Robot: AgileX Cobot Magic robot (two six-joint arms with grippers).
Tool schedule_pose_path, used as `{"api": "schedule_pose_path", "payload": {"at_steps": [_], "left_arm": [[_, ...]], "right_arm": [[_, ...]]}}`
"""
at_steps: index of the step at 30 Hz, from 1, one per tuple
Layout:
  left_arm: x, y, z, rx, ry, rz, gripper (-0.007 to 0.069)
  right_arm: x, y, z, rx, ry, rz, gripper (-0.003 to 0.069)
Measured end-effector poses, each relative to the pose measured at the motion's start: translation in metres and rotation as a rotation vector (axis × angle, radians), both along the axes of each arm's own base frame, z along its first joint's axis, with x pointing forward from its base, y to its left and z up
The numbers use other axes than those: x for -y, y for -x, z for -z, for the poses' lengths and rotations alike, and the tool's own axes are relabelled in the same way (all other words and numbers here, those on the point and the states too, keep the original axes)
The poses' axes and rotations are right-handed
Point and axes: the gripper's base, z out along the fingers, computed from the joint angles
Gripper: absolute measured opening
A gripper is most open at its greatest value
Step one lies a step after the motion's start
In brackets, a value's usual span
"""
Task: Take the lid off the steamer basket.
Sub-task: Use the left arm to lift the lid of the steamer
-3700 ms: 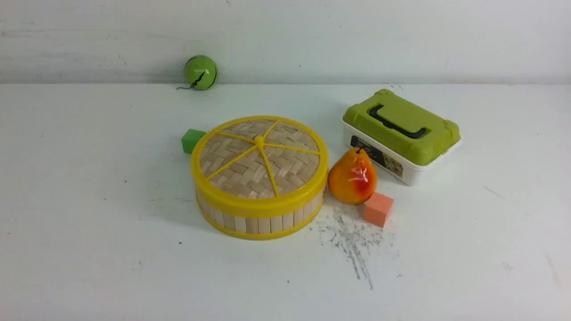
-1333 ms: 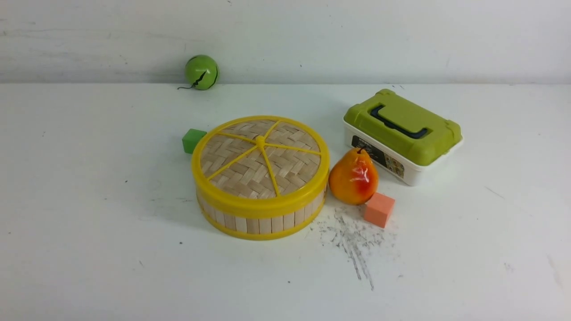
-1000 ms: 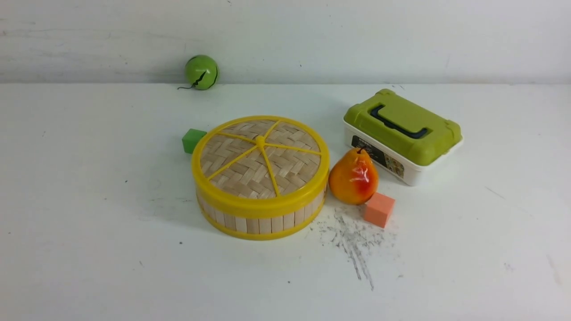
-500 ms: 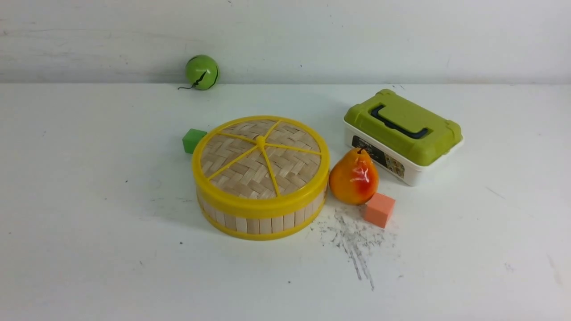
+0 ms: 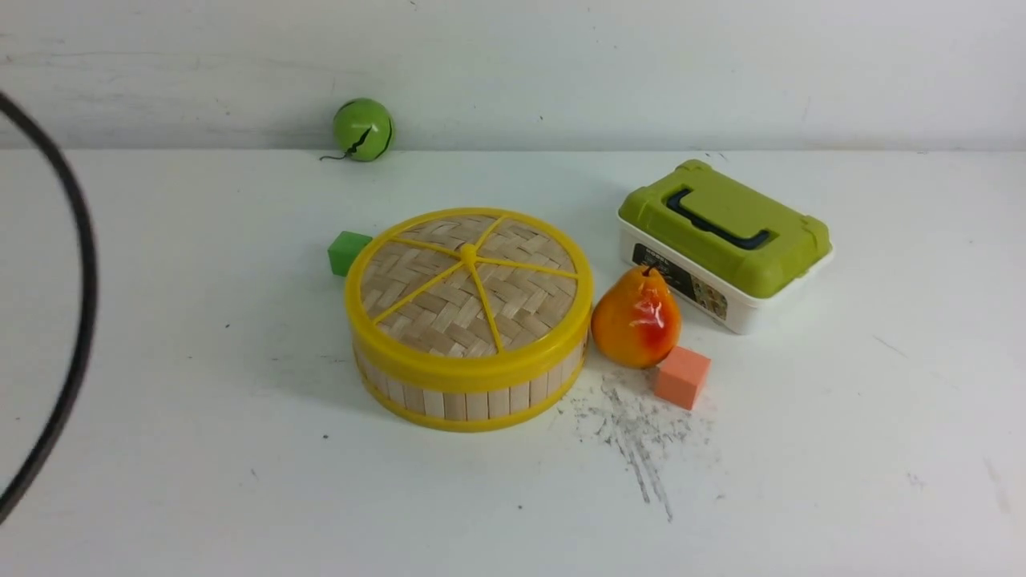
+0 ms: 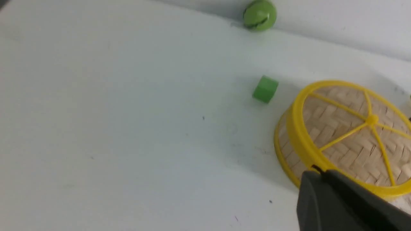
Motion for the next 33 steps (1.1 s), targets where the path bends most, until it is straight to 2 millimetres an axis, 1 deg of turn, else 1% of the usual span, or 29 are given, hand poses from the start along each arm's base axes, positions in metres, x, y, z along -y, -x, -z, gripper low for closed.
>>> {"api": "schedule_pose_path", "payload": {"at_steps": [1, 3, 5, 7, 8, 9, 10, 11, 12, 13, 14, 15, 16, 17, 18, 19, 21, 24, 25, 26, 27, 28, 30, 31, 32, 33], "left_arm": [[0.004, -0.015, 0.009, -0.068, 0.048, 0.022, -0.0013], [0.012, -0.035, 0.020, -0.151, 0.111, 0.071, -0.0013], [0.022, -0.056, 0.031, -0.230, 0.173, 0.156, -0.0013], [0.030, -0.069, 0.037, -0.280, 0.212, 0.238, -0.0013], [0.031, -0.071, 0.038, -0.290, 0.217, 0.252, -0.0013], [0.040, -0.084, 0.040, -0.321, 0.257, 0.346, -0.0013], [0.043, -0.089, 0.039, -0.320, 0.262, 0.389, -0.0013], [0.049, -0.101, 0.040, -0.337, 0.310, 0.452, -0.0013], [0.051, -0.107, 0.036, -0.330, 0.319, 0.480, -0.0013], [0.056, -0.120, 0.035, -0.339, 0.351, 0.514, -0.0013], [0.056, -0.122, 0.035, -0.337, 0.354, 0.516, -0.0013], [0.063, -0.138, 0.027, -0.328, 0.353, 0.541, -0.0013], [0.067, -0.147, 0.023, -0.327, 0.345, 0.548, -0.0013], [0.073, -0.156, 0.020, -0.330, 0.326, 0.554, -0.0013], [0.073, -0.157, 0.022, -0.338, 0.320, 0.553, -0.0013], [0.083, -0.169, 0.019, -0.351, 0.281, 0.557, -0.0013], [0.102, -0.186, 0.015, -0.370, 0.183, 0.571, -0.0013], [0.127, -0.208, 0.011, -0.379, 0.057, 0.556, -0.0013], [0.134, -0.213, 0.015, -0.389, 0.014, 0.554, -0.0013], [0.144, -0.219, 0.013, -0.383, -0.030, 0.549, -0.0013], [0.146, -0.222, 0.016, -0.392, -0.051, 0.544, -0.0013], [0.159, -0.231, 0.018, -0.387, -0.134, 0.544, -0.0013], [0.176, -0.239, 0.021, -0.378, -0.232, 0.555, -0.0010], [0.177, -0.239, 0.022, -0.378, -0.240, 0.555, -0.0008], [0.183, -0.242, 0.024, -0.378, -0.270, 0.559, -0.0001], [0.194, -0.249, 0.032, -0.382, -0.313, 0.566, 0.0020]], "right_arm": [[0.000, 0.000, 0.000, 0.000, 0.000, 0.000, 0.0240], [0.000, 0.000, 0.000, 0.000, 0.000, 0.000, 0.0240], [0.000, 0.000, 0.000, 0.000, 0.000, 0.000, 0.0240], [0.000, 0.000, 0.000, 0.000, 0.000, 0.000, 0.0240], [0.000, 0.000, 0.000, 0.000, 0.000, 0.000, 0.0240], [0.000, 0.000, 0.000, 0.000, 0.000, 0.000, 0.0240], [0.000, 0.000, 0.000, 0.000, 0.000, 0.000, 0.0240], [0.000, 0.000, 0.000, 0.000, 0.000, 0.000, 0.0240], [0.000, 0.000, 0.000, 0.000, 0.000, 0.000, 0.0240], [0.000, 0.000, 0.000, 0.000, 0.000, 0.000, 0.0240], [0.000, 0.000, 0.000, 0.000, 0.000, 0.000, 0.0240], [0.000, 0.000, 0.000, 0.000, 0.000, 0.000, 0.0240], [0.000, 0.000, 0.000, 0.000, 0.000, 0.000, 0.0240], [0.000, 0.000, 0.000, 0.000, 0.000, 0.000, 0.0240], [0.000, 0.000, 0.000, 0.000, 0.000, 0.000, 0.0240], [0.000, 0.000, 0.000, 0.000, 0.000, 0.000, 0.0240], [0.000, 0.000, 0.000, 0.000, 0.000, 0.000, 0.0240], [0.000, 0.000, 0.000, 0.000, 0.000, 0.000, 0.0240], [0.000, 0.000, 0.000, 0.000, 0.000, 0.000, 0.0240], [0.000, 0.000, 0.000, 0.000, 0.000, 0.000, 0.0240], [0.000, 0.000, 0.000, 0.000, 0.000, 0.000, 0.0240], [0.000, 0.000, 0.000, 0.000, 0.000, 0.000, 0.0240], [0.000, 0.000, 0.000, 0.000, 0.000, 0.000, 0.0240], [0.000, 0.000, 0.000, 0.000, 0.000, 0.000, 0.0240], [0.000, 0.000, 0.000, 0.000, 0.000, 0.000, 0.0240], [0.000, 0.000, 0.000, 0.000, 0.000, 0.000, 0.0240]]}}
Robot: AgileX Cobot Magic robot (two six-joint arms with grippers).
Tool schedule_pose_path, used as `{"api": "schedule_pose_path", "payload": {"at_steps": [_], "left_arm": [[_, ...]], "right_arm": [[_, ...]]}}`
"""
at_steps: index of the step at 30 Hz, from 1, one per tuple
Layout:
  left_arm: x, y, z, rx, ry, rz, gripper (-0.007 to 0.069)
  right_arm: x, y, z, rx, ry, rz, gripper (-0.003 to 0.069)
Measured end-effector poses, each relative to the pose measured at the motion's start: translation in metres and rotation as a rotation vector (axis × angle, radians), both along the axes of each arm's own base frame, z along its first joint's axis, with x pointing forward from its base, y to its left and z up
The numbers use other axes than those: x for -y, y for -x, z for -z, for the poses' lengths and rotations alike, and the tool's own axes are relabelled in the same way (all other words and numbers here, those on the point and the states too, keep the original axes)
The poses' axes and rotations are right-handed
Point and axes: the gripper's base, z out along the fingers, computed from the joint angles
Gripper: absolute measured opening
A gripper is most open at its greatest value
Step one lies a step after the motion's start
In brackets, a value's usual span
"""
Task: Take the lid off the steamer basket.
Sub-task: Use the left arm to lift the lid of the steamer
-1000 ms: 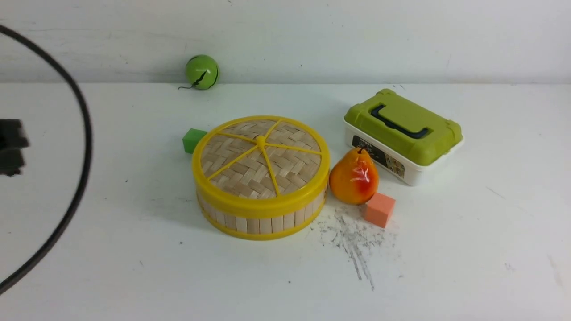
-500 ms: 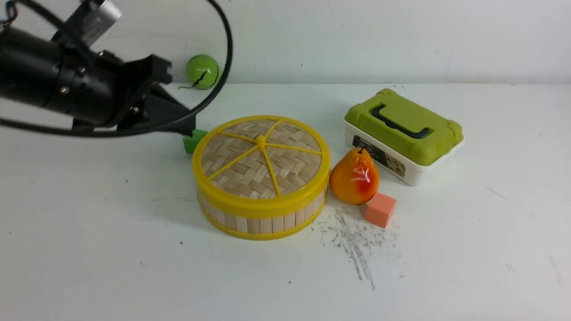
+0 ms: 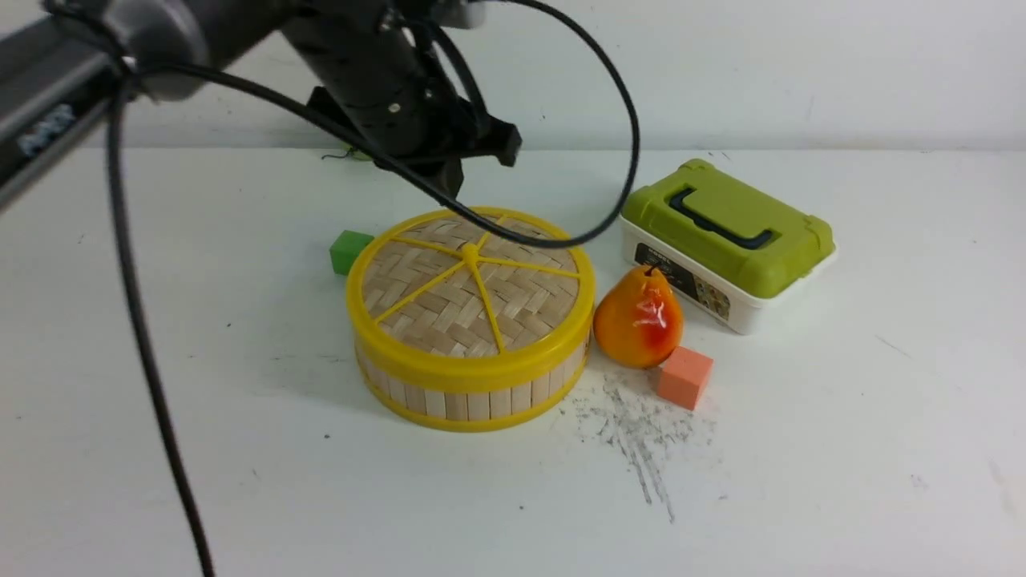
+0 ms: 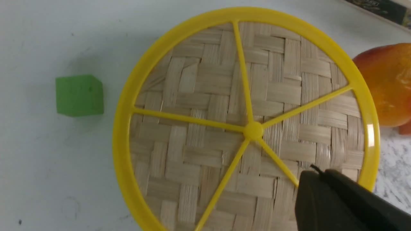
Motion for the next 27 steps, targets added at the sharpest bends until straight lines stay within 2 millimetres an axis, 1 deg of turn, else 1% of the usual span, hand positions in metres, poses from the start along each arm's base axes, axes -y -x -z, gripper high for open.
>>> {"api": "schedule_pose_path", "payload": {"at_steps": [3, 7, 10, 13, 18, 22, 23, 27], "left_arm": [[0.017, -0.010, 0.014, -0.001, -0.023, 0.021, 0.0088], [0.023, -0.019, 0.035, -0.034, -0.045, 0.014, 0.0204], [0.023, -0.022, 0.041, -0.044, -0.048, -0.023, 0.0275], [0.022, -0.024, 0.040, -0.031, -0.043, -0.057, 0.0316], [0.022, -0.025, 0.040, -0.018, -0.041, -0.064, 0.0330], [0.023, -0.032, 0.053, -0.021, -0.067, -0.065, 0.0331], [0.023, -0.032, 0.054, -0.021, -0.069, -0.065, 0.0331], [0.025, -0.038, 0.071, -0.037, -0.094, -0.064, 0.0328]], "right_arm": [[0.000, 0.000, 0.000, 0.000, 0.000, 0.000, 0.0240], [0.000, 0.000, 0.000, 0.000, 0.000, 0.000, 0.0240], [0.000, 0.000, 0.000, 0.000, 0.000, 0.000, 0.0240], [0.000, 0.000, 0.000, 0.000, 0.000, 0.000, 0.0240], [0.000, 0.000, 0.000, 0.000, 0.000, 0.000, 0.0240], [0.000, 0.000, 0.000, 0.000, 0.000, 0.000, 0.0240], [0.000, 0.000, 0.000, 0.000, 0.000, 0.000, 0.0240], [0.000, 0.000, 0.000, 0.000, 0.000, 0.000, 0.0240]]}}
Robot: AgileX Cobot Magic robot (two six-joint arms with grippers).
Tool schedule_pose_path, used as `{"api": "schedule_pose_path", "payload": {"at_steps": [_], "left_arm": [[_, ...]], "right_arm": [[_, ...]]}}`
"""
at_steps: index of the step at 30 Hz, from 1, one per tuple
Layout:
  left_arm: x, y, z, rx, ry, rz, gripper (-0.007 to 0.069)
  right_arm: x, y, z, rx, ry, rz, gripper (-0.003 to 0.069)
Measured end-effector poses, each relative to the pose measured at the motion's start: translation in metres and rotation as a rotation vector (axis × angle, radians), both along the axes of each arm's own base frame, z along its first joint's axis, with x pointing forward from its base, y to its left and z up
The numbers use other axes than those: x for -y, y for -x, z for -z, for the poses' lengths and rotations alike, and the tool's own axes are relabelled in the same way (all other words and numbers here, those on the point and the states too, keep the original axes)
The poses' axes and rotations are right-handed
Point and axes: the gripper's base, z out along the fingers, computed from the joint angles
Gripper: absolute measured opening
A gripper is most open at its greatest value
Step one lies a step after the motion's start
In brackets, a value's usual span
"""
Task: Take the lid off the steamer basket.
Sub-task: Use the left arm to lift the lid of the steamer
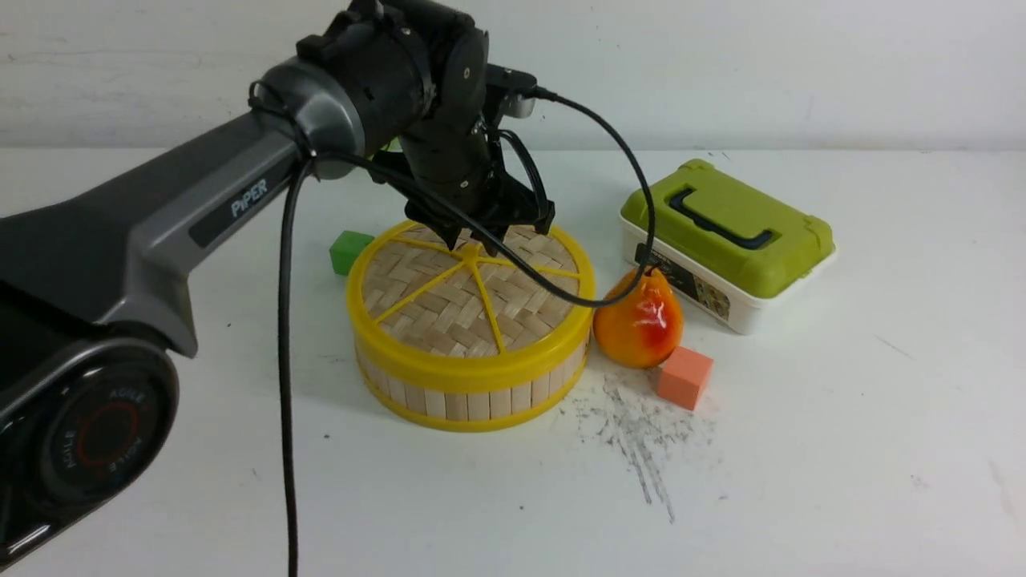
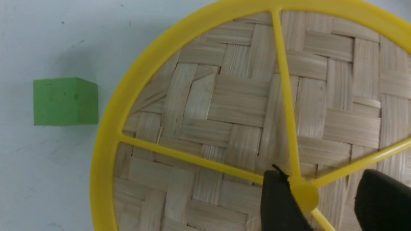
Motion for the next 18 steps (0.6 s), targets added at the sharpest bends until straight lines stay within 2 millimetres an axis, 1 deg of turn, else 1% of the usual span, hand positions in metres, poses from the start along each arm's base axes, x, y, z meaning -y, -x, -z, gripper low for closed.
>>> {"api": "schedule_pose_path", "payload": {"at_steps": [1, 4, 5, 6, 7, 8, 9, 10, 13, 15, 17, 18], "left_arm": [[0.000, 0.000, 0.001, -0.001, 0.000, 0.000, 0.0326], [0.001, -0.001, 0.006, -0.013, -0.009, 0.000, 0.0265], [0.001, -0.002, 0.006, -0.012, -0.009, 0.000, 0.0259], [0.000, -0.002, 0.008, -0.013, -0.018, -0.001, 0.0208], [0.000, -0.002, 0.008, -0.011, -0.022, -0.001, 0.0171], [0.000, -0.002, 0.008, -0.010, -0.024, -0.001, 0.0164], [-0.001, -0.002, 0.008, -0.011, -0.026, -0.001, 0.0113], [-0.001, -0.002, 0.008, -0.009, -0.030, -0.001, 0.0098], [-0.001, -0.002, 0.006, -0.008, -0.034, -0.002, 0.0102], [-0.004, 0.002, -0.001, -0.013, -0.037, -0.006, 0.0103], [-0.008, 0.009, -0.016, -0.011, -0.036, -0.011, 0.0103], [-0.012, 0.016, -0.035, 0.019, -0.027, -0.013, 0.0103]], "right_arm": [[0.000, 0.000, 0.000, 0.000, 0.000, 0.000, 0.0240], [0.000, 0.000, 0.000, 0.000, 0.000, 0.000, 0.0240], [0.000, 0.000, 0.000, 0.000, 0.000, 0.000, 0.0240], [0.000, 0.000, 0.000, 0.000, 0.000, 0.000, 0.0240], [0.000, 0.000, 0.000, 0.000, 0.000, 0.000, 0.0240], [0.000, 0.000, 0.000, 0.000, 0.000, 0.000, 0.0240], [0.000, 0.000, 0.000, 0.000, 0.000, 0.000, 0.0240], [0.000, 0.000, 0.000, 0.000, 0.000, 0.000, 0.0240], [0.000, 0.000, 0.000, 0.000, 0.000, 0.000, 0.0240], [0.000, 0.000, 0.000, 0.000, 0.000, 0.000, 0.0240], [0.000, 0.000, 0.000, 0.000, 0.000, 0.000, 0.0240], [0.000, 0.000, 0.000, 0.000, 0.000, 0.000, 0.0240]]}}
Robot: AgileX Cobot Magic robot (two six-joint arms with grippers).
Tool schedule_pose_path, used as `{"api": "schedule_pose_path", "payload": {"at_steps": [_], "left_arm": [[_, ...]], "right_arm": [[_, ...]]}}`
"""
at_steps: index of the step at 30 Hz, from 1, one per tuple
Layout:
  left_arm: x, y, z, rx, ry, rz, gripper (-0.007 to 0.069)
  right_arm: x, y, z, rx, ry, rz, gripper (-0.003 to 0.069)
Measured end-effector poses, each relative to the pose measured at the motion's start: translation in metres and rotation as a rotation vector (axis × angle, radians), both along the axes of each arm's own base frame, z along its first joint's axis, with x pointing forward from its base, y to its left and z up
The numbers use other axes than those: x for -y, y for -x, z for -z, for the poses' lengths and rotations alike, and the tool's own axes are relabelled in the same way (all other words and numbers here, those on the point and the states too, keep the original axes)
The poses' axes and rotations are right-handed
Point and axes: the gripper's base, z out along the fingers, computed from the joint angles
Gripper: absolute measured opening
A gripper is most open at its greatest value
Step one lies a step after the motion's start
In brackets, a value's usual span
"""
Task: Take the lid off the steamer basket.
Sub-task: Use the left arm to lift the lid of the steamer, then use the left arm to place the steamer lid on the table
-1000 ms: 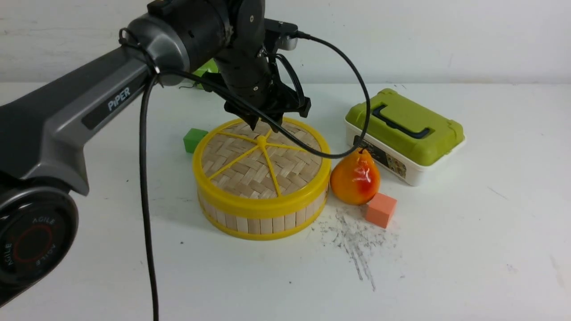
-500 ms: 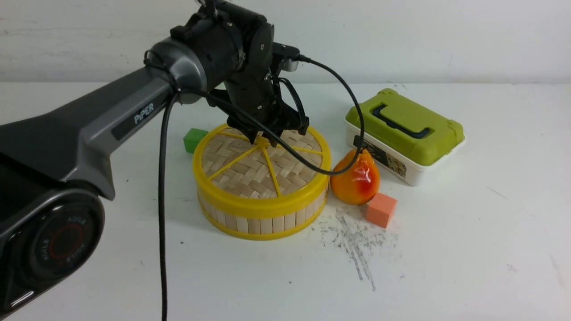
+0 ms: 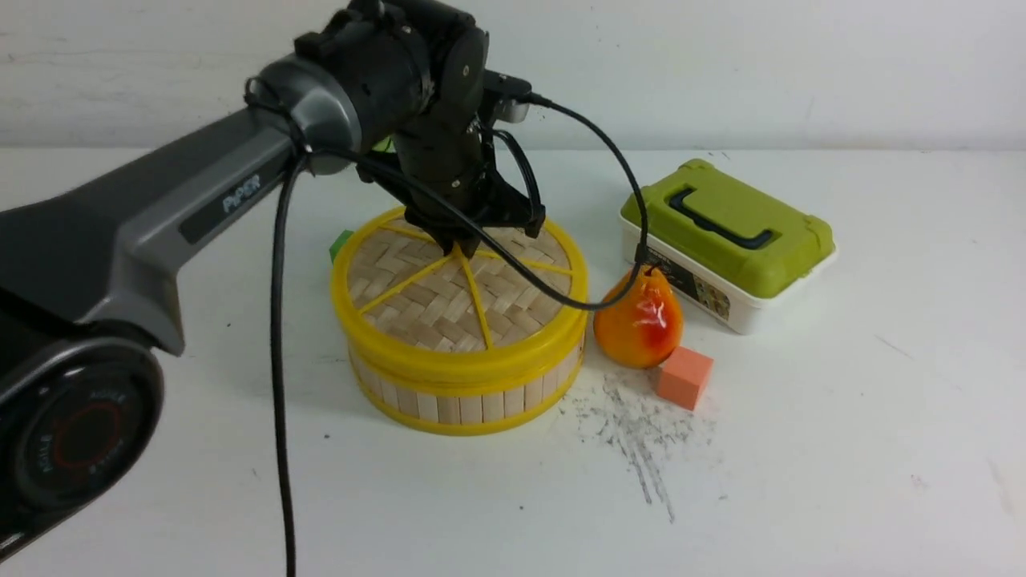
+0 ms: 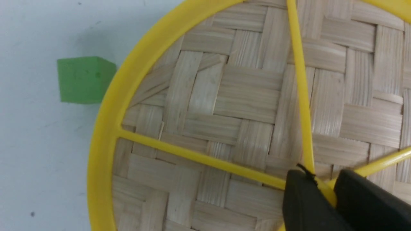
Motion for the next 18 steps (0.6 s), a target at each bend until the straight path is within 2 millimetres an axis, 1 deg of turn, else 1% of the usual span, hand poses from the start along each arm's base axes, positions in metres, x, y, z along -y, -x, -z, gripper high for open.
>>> {"api": "schedule_pose_path", "payload": {"at_steps": [1, 2, 3, 4, 5, 6, 7, 8, 9, 10, 11, 12, 15, 17, 18], "left_arm": [[-0.003, 0.003, -0.010, 0.017, 0.003, -0.003, 0.0103], [-0.007, 0.008, -0.024, 0.045, 0.008, -0.006, 0.0103], [-0.017, 0.018, -0.050, 0.100, 0.014, -0.016, 0.0103], [-0.026, 0.025, -0.068, 0.138, 0.018, -0.027, 0.0103], [-0.037, 0.032, -0.085, 0.171, 0.015, -0.042, 0.0103], [-0.046, 0.037, -0.097, 0.192, 0.010, -0.059, 0.0103], [-0.062, 0.044, -0.111, 0.210, 0.000, -0.091, 0.0103], [-0.067, 0.044, -0.114, 0.213, -0.001, -0.103, 0.0103], [-0.076, 0.049, -0.121, 0.217, -0.009, -0.125, 0.0103], [-0.097, 0.053, -0.130, 0.215, -0.017, -0.177, 0.0103], [-0.106, 0.052, -0.132, 0.216, -0.018, -0.199, 0.0103], [-0.129, 0.053, -0.136, 0.221, -0.014, -0.255, 0.0103], [-0.163, 0.053, -0.127, 0.170, -0.005, -0.330, 0.0103], [-0.183, 0.052, -0.109, 0.100, 0.010, -0.377, 0.0103], [-0.193, 0.050, -0.094, 0.063, 0.019, -0.401, 0.0103]], "right_arm": [[0.000, 0.000, 0.000, 0.000, 0.000, 0.000, 0.0240], [0.000, 0.000, 0.000, 0.000, 0.000, 0.000, 0.0240], [0.000, 0.000, 0.000, 0.000, 0.000, 0.000, 0.0240], [0.000, 0.000, 0.000, 0.000, 0.000, 0.000, 0.0240], [0.000, 0.000, 0.000, 0.000, 0.000, 0.000, 0.0240], [0.000, 0.000, 0.000, 0.000, 0.000, 0.000, 0.0240], [0.000, 0.000, 0.000, 0.000, 0.000, 0.000, 0.0240], [0.000, 0.000, 0.000, 0.000, 0.000, 0.000, 0.0240], [0.000, 0.000, 0.000, 0.000, 0.000, 0.000, 0.0240], [0.000, 0.000, 0.000, 0.000, 0.000, 0.000, 0.0240], [0.000, 0.000, 0.000, 0.000, 0.000, 0.000, 0.0240], [0.000, 0.000, 0.000, 0.000, 0.000, 0.000, 0.0240], [0.000, 0.000, 0.000, 0.000, 0.000, 0.000, 0.0240], [0.000, 0.000, 0.000, 0.000, 0.000, 0.000, 0.0240], [0.000, 0.000, 0.000, 0.000, 0.000, 0.000, 0.0240]]}}
